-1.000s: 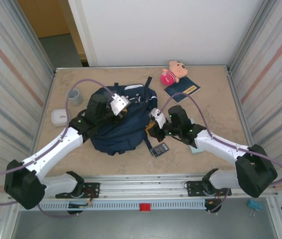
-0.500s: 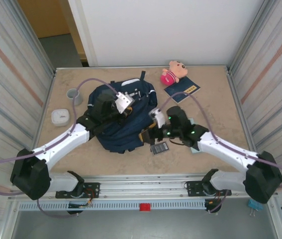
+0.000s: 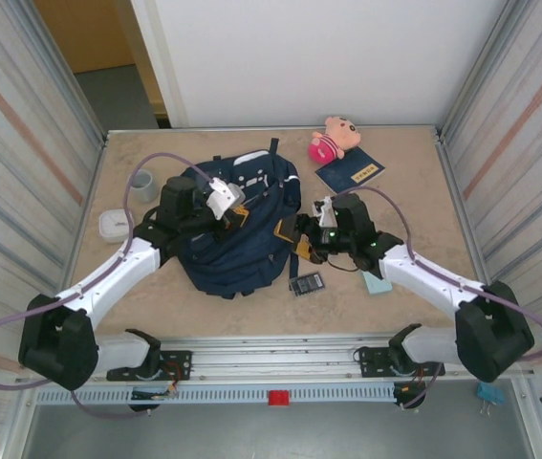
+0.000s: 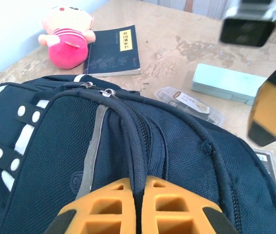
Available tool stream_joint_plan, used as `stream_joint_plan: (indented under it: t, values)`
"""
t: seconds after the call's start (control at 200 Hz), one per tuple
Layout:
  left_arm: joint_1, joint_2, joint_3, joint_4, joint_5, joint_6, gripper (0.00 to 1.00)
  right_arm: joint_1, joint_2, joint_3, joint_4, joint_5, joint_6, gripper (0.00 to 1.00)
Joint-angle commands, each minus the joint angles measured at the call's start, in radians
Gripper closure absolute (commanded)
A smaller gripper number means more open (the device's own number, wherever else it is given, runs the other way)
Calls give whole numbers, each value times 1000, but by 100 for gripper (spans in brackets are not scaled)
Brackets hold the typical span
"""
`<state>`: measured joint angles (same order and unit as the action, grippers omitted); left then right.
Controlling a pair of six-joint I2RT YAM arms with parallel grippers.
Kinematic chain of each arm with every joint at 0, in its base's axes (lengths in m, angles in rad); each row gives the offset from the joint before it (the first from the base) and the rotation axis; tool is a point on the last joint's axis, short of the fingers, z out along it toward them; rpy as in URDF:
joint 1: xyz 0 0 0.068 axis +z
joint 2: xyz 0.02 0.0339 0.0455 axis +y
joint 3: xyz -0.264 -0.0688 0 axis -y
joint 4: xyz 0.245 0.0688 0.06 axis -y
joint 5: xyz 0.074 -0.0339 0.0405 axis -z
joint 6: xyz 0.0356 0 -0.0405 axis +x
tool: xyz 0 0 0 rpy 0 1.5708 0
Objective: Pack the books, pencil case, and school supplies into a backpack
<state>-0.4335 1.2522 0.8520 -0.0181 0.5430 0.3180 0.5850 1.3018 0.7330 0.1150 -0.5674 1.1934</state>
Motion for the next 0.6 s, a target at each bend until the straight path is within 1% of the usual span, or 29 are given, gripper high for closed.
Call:
stream_joint_plan:
  t: [0.0,0.065,0.1,0.17,0.241,0.251,0.271,0.296,0.341,0.406,0.451,0.501,0.561,0.596]
  values:
    - [2,-79,-3,114,117,13,100,14,49,17,136,36,167,14]
    - [4,-86,-8,113,121,10,100,24,80,16,182,43,205,15]
    - [4,-88,-9,112,123,10,100,31,94,14,213,48,222,21]
    - [4,-91,-10,102,111,6,100,44,115,8,290,59,256,39]
    - [5,-92,-3,76,61,-23,100,59,121,9,339,81,273,70]
    - [5,-94,-2,72,53,-28,98,61,120,10,341,85,275,74]
    - [4,-99,0,61,34,-47,91,67,118,12,342,94,275,81]
    - [1,-108,5,44,4,-75,84,73,114,16,342,106,275,86]
    - [-14,-133,22,-11,-73,-140,72,83,107,24,333,126,268,91]
    - [-61,-187,53,-128,-208,-227,61,100,97,38,315,156,264,95]
    - [-117,-231,73,-215,-361,-295,57,113,89,48,304,181,264,96]
    - [-191,-284,85,-299,-542,-405,54,127,83,54,294,210,264,97]
    - [-278,-342,88,-396,-695,-553,52,144,77,66,278,238,265,97]
    - [-332,-370,87,-450,-772,-667,52,152,76,75,270,250,270,98]
